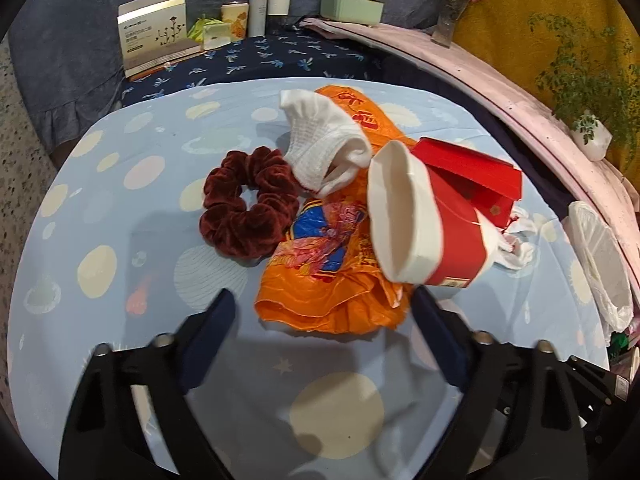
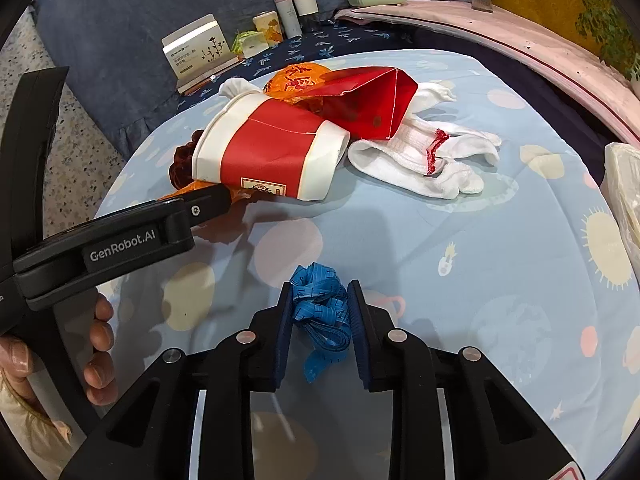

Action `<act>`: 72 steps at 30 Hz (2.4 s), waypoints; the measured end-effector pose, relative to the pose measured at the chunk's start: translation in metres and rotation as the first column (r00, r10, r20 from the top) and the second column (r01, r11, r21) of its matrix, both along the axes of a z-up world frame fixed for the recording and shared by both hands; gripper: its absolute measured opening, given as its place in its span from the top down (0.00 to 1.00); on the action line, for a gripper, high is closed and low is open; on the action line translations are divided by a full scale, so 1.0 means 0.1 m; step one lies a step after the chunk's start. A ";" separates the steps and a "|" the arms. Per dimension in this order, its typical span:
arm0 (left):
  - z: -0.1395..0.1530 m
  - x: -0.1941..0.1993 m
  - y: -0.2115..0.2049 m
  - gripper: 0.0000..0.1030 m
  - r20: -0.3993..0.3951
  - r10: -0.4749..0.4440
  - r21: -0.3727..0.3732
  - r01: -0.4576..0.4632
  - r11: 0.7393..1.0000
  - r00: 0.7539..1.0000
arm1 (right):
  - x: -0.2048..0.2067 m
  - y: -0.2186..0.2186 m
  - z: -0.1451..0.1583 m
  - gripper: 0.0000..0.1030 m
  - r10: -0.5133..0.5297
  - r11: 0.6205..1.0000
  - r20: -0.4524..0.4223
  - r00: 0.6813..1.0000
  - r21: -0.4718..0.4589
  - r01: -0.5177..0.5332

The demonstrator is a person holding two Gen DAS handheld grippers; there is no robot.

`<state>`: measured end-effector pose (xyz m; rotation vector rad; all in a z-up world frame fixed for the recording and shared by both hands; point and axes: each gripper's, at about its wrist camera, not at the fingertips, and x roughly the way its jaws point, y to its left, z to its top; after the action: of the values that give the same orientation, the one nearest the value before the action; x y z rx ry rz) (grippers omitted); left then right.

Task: Collect trash
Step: 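Grasp the blue cord with the right tool while the left tool grasps the orange plastic bag, then carry the blue cord with the right tool while the left tool carries the orange bag over the bin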

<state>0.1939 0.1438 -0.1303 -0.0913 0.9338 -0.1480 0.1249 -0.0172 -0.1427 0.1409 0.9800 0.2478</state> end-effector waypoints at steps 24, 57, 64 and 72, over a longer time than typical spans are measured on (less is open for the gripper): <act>0.76 -0.43 0.07 0.86 0.150 0.050 -0.102 -0.035 0.994 0.987 | -0.30 -0.18 0.87 0.77 -0.029 0.996 0.189 0.982 0.086 0.013; 1.80 -0.69 -1.80 0.86 0.331 -0.297 -0.117 0.351 0.929 0.896 | -0.85 -1.89 1.80 0.77 -0.371 0.929 0.416 0.830 0.161 0.334; 1.78 -0.71 -2.23 0.86 0.320 -0.368 -0.102 0.418 0.903 0.873 | -0.92 -2.30 1.80 0.77 -0.446 0.894 0.418 0.791 0.177 0.411; 1.68 -0.68 -2.70 0.86 0.296 -0.449 -0.108 0.497 0.861 0.843 | -0.94 -2.69 1.74 0.77 -0.503 0.862 0.408 0.761 0.177 0.475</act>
<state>0.1258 -0.1264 0.0374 -0.0041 0.6597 -0.6960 0.0306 -0.2864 0.0316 0.3779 0.4491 -0.1757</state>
